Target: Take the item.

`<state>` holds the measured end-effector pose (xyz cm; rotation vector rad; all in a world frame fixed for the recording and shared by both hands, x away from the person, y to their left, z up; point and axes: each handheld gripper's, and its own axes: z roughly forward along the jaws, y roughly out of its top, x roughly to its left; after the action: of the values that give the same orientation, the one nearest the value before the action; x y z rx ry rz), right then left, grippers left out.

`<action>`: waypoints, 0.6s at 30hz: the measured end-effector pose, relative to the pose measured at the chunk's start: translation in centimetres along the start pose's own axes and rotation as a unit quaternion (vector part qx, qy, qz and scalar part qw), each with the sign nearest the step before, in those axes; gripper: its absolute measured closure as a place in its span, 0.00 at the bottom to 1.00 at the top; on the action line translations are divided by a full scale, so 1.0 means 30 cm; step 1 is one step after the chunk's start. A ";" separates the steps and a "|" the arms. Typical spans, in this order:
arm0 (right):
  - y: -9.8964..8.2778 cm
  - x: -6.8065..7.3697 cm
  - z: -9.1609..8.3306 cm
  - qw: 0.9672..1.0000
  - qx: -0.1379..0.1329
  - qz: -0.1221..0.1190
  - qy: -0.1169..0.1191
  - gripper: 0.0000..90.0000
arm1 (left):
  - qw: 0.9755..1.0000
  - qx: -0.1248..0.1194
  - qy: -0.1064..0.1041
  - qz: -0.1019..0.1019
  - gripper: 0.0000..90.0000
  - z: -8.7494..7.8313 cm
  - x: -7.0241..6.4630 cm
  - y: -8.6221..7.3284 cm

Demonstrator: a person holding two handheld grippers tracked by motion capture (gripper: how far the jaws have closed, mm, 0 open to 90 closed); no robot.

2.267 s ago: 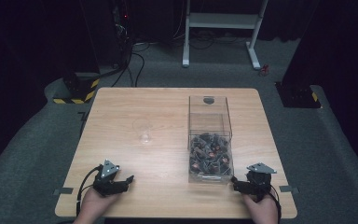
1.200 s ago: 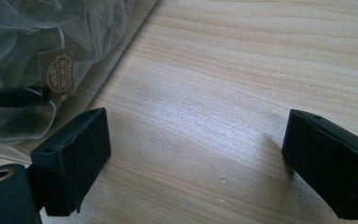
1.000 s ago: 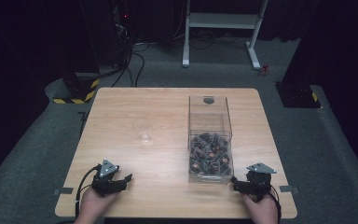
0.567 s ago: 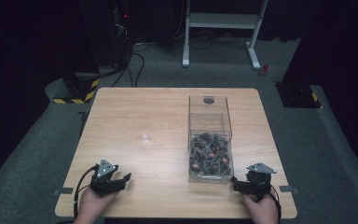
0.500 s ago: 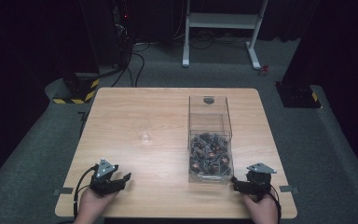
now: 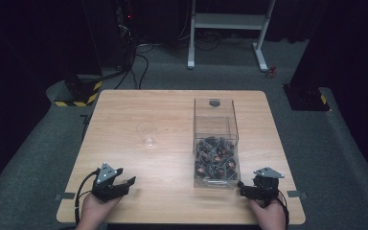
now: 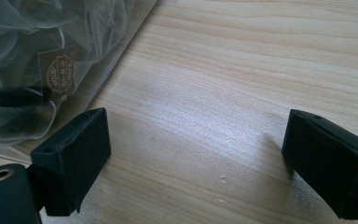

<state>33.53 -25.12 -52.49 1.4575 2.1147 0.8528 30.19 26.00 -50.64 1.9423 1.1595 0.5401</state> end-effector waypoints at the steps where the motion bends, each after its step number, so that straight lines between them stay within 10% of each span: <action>1: 0.000 0.000 0.000 1.000 0.000 0.000 0.000 0.09 | 1.000 0.000 0.000 0.000 0.40 0.000 0.000 0.000; 18: 0.000 0.000 0.000 1.000 0.000 0.000 0.000 0.09 | 0.999 -0.002 -0.028 0.024 0.39 -0.017 -0.029 0.068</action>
<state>33.53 -25.13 -52.49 1.4574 2.1148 0.8535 30.50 24.93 -48.66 1.9741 1.0777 0.5095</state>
